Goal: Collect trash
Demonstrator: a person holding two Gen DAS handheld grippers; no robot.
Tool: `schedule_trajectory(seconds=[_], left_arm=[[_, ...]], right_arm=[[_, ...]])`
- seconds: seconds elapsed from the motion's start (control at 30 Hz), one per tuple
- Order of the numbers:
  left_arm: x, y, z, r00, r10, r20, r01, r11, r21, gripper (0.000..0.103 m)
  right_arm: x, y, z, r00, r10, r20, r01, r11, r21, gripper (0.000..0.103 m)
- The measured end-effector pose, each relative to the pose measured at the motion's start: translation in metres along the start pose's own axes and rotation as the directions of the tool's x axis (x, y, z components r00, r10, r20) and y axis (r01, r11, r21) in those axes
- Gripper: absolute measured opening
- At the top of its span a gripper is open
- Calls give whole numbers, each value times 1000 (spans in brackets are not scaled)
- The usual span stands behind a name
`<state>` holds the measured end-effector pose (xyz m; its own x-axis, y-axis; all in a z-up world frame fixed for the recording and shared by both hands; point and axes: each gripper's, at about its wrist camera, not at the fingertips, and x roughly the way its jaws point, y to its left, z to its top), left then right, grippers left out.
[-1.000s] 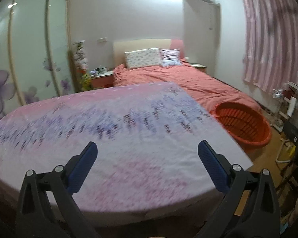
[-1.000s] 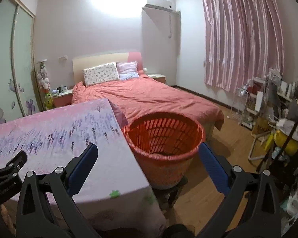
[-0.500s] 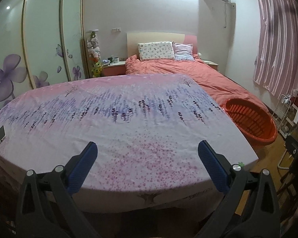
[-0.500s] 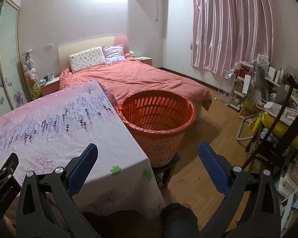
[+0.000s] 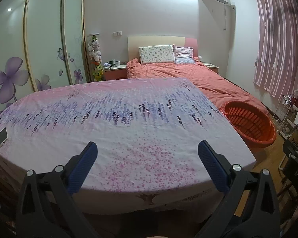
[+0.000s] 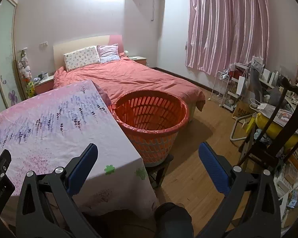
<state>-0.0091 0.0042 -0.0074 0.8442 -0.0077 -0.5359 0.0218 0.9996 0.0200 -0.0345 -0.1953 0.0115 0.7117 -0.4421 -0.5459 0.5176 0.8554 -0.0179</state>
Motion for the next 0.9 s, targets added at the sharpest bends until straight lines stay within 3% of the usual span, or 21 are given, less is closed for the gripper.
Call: schedule_trajectory(seconds=[0.4, 0.9], left_arm=[[-11, -3, 7, 999, 20, 40, -20, 1000, -1, 99], [-11, -6, 10, 999, -5, 43, 5, 1000, -2, 99]], right_arm=[[-4, 1, 2, 1000, 13, 10, -13, 1000, 5, 100], [-6, 1, 6, 999, 32, 15, -33, 999, 11, 100]])
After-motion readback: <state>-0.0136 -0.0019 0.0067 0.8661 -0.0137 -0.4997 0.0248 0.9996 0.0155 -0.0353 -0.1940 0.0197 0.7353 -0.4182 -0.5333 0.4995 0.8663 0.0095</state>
